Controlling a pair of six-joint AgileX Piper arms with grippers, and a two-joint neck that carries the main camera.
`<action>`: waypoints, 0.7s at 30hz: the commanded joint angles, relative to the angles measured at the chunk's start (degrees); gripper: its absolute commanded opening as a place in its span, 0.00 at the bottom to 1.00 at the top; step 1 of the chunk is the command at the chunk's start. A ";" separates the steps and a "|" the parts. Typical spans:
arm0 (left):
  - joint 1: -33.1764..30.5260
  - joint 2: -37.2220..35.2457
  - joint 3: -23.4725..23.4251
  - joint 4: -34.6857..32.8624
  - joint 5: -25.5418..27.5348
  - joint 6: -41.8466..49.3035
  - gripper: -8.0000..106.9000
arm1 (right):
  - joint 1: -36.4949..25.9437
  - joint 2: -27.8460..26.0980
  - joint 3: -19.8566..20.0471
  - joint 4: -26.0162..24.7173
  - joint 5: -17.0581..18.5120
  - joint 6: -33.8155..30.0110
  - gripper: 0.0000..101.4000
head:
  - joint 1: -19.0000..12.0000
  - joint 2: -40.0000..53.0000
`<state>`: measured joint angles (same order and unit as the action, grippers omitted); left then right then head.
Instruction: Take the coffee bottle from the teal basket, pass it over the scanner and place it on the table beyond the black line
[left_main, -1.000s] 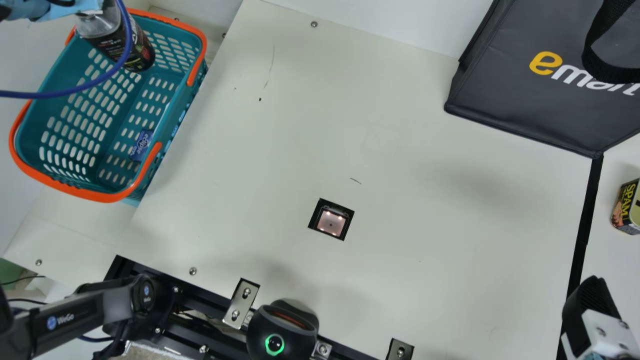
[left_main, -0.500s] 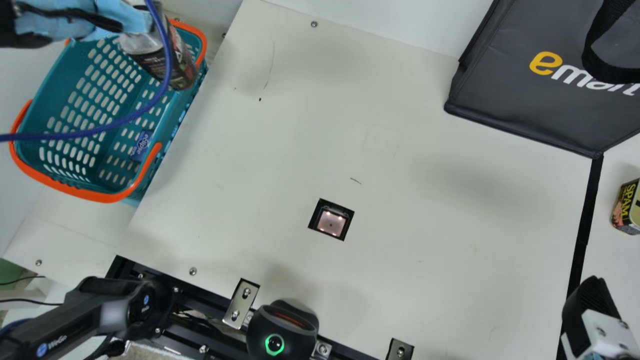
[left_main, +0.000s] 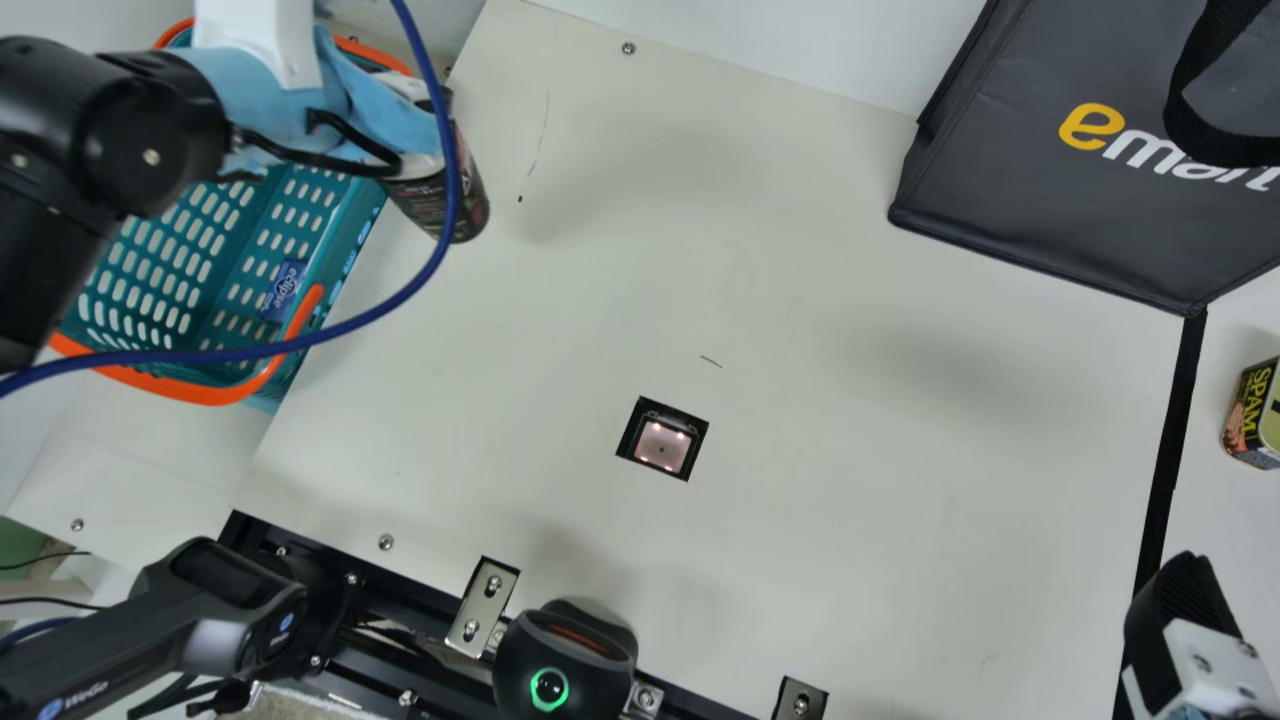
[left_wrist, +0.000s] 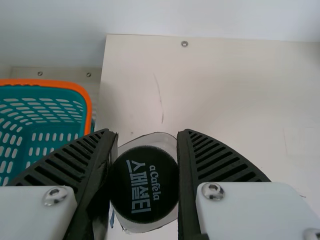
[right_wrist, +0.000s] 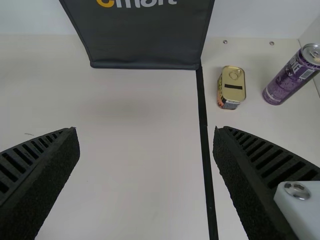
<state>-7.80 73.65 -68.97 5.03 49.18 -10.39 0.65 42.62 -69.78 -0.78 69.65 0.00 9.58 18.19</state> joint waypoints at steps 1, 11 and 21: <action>-1.91 0.28 1.22 2.10 -1.40 -3.80 0.00 | 0.00 0.00 0.00 0.00 0.00 0.00 0.94 | -1.66 0.23; -5.34 2.21 5.96 7.04 -6.94 -11.23 0.00 | 0.00 0.00 0.00 0.00 -0.06 0.00 0.94 | -1.66 0.23; -5.11 4.05 9.88 8.61 -12.00 -13.93 0.00 | 0.00 0.00 0.00 0.00 -0.06 0.00 0.94 | -1.66 0.23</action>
<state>-13.02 77.64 -59.29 13.62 37.62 -24.15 0.65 42.62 -69.78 -0.78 69.59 0.00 9.58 18.28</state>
